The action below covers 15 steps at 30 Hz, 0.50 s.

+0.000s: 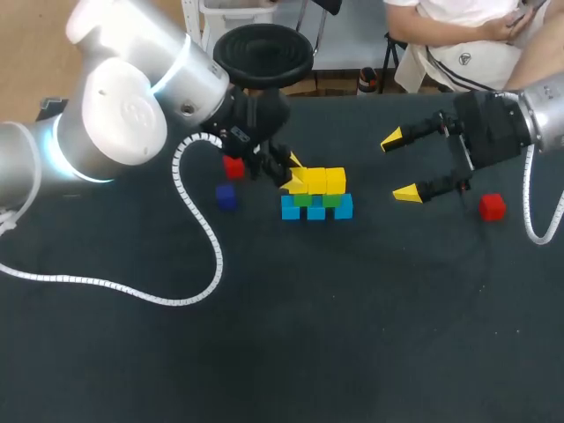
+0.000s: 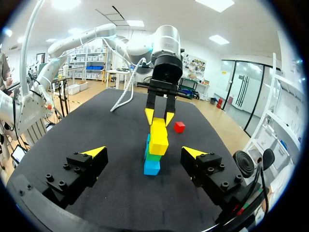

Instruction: Place the blue cubes, place green cubes on the blue cubes, place the yellow cubes on the green cubes, then place the red cubes on the yellow cubes, and place purple cube on the red cubes.

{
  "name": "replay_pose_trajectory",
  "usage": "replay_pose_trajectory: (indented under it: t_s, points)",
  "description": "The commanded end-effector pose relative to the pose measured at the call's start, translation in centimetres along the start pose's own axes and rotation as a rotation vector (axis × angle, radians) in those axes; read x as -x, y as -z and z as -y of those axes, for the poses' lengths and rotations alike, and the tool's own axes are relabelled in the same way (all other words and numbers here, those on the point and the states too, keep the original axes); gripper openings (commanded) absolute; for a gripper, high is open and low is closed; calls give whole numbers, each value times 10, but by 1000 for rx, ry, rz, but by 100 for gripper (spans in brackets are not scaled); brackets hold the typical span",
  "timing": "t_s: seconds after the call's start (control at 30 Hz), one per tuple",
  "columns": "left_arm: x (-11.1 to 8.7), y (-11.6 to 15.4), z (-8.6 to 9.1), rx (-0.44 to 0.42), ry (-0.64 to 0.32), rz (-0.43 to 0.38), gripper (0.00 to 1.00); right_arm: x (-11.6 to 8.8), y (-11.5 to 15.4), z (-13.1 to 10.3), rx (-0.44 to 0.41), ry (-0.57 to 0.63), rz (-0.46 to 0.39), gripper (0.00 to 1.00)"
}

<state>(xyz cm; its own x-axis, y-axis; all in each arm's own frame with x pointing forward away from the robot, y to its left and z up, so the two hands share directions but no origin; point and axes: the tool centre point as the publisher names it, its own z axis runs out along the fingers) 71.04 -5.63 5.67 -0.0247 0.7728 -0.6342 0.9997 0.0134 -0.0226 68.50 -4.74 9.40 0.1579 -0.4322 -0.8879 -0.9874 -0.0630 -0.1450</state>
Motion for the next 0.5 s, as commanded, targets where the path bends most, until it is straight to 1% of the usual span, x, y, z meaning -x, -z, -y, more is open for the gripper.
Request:
replay_pose_trajectory:
  t_s: [0.03, 0.43, 0.47, 0.5]
  points:
    - [0, -1, 0, -1, 1, -8, 0, 0, 0, 0, -1, 1, 1, 100]
    - [1, 0, -1, -1, -2, -13, 0, 0, 0, 0, -1, 1, 1, 100]
    - [1, 0, -1, 1, -1, -16, 6, 0, 0, 0, -1, 1, 1, 100]
    - [1, 0, -1, 7, -8, -31, 21, 0, 0, 0, -1, 1, 1, 100]
